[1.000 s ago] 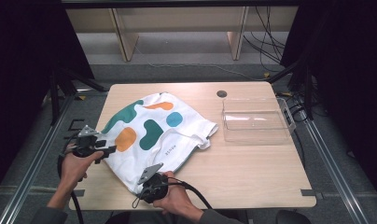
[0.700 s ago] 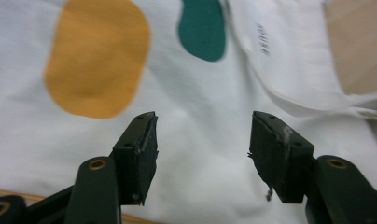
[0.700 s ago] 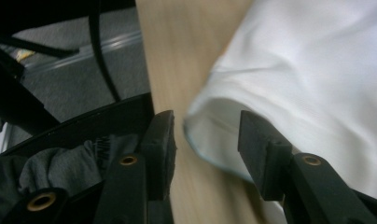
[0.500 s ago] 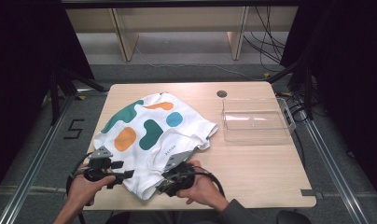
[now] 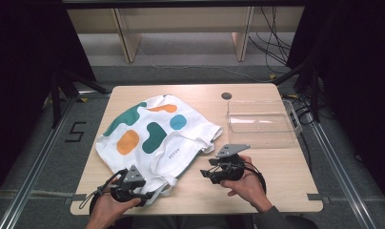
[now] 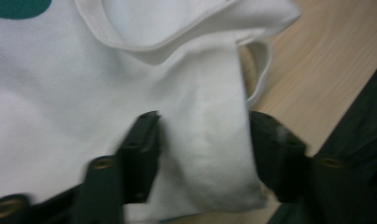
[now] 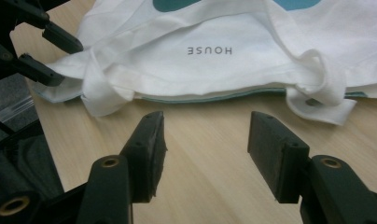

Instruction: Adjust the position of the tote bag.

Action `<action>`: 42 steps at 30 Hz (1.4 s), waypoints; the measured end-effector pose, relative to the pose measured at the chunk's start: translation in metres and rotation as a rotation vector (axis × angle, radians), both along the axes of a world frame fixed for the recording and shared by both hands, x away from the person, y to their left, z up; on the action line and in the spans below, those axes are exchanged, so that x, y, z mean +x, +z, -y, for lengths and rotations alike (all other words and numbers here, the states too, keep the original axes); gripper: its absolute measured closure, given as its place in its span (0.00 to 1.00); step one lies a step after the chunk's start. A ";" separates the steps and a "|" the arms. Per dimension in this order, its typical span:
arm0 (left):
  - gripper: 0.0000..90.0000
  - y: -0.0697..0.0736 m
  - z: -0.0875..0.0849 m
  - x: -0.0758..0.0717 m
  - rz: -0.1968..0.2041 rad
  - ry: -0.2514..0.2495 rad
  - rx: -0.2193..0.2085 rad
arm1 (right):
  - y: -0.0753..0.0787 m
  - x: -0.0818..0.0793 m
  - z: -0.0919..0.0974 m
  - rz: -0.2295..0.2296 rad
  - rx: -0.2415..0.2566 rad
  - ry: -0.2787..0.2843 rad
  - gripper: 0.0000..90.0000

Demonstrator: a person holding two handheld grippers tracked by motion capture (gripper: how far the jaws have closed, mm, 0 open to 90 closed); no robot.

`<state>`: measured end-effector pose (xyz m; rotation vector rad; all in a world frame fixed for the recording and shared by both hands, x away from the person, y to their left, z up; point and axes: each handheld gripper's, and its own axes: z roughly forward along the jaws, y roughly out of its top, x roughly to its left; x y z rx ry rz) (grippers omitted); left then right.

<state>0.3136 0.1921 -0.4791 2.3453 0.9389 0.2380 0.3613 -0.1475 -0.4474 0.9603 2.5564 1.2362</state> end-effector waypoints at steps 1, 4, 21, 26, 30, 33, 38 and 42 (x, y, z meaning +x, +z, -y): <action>0.63 0.000 -0.003 0.002 -0.013 -0.029 0.014 | 0.000 0.001 0.001 -0.004 0.008 -0.006 0.52; 0.84 -0.002 -0.005 0.001 0.003 -0.053 0.050 | -0.002 0.005 0.005 0.016 -0.014 -0.010 0.52; 0.94 0.002 -0.091 0.012 -0.007 0.069 0.117 | -0.008 0.026 0.026 0.076 -0.125 -0.131 0.61; 0.94 0.004 -0.103 0.014 0.005 0.104 0.130 | -0.016 0.036 0.018 0.068 -0.162 -0.104 0.61; 0.94 0.003 -0.109 0.016 0.007 0.125 0.121 | -0.028 0.046 0.009 0.073 -0.195 -0.085 0.62; 0.94 0.005 -0.113 0.017 0.007 0.132 0.127 | -0.033 0.050 0.001 0.052 -0.217 -0.076 0.62; 0.93 0.004 -0.115 0.018 0.007 0.138 0.123 | -0.040 0.063 -0.012 0.042 -0.234 -0.067 0.63; 0.93 0.004 -0.114 0.017 0.020 0.133 0.143 | -0.044 0.072 -0.025 0.078 -0.256 -0.059 0.76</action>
